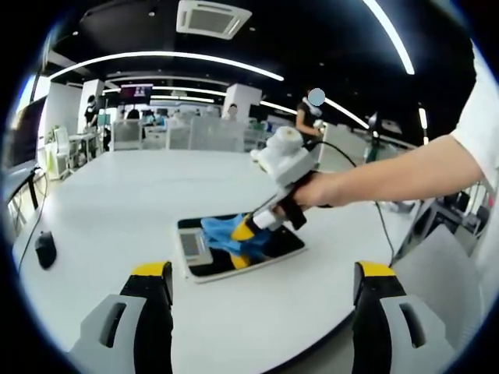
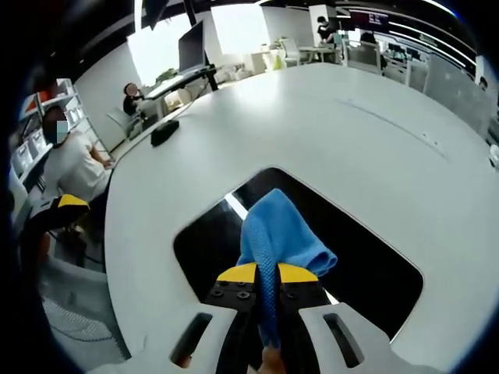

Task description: Wipe the mirror surface with the cleaning cloth until all visible marks leave the cleaned area.

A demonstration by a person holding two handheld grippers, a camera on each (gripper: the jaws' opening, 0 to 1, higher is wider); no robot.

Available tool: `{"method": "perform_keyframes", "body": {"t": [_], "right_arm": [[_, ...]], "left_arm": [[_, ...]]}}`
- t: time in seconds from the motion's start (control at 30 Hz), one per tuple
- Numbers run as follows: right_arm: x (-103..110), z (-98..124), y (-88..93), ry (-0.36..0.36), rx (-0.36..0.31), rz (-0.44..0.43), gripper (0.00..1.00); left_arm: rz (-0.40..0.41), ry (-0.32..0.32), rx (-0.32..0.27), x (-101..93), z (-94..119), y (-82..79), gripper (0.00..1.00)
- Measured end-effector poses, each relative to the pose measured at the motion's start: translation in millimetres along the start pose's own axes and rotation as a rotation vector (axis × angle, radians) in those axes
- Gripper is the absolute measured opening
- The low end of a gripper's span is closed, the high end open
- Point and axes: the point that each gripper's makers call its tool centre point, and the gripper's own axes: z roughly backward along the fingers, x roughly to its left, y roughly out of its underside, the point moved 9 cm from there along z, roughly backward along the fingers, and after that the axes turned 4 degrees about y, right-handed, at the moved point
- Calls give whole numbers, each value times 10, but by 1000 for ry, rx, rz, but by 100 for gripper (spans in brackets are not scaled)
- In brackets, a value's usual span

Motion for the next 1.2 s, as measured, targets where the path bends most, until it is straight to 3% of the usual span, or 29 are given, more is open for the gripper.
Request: {"method": "perform_keyframes", "body": {"t": [1.2], "right_arm": [[-182,197,192,34,-6,-55,3]], "left_arm": [[10,-6,-3,7,2,-4,97]]}}
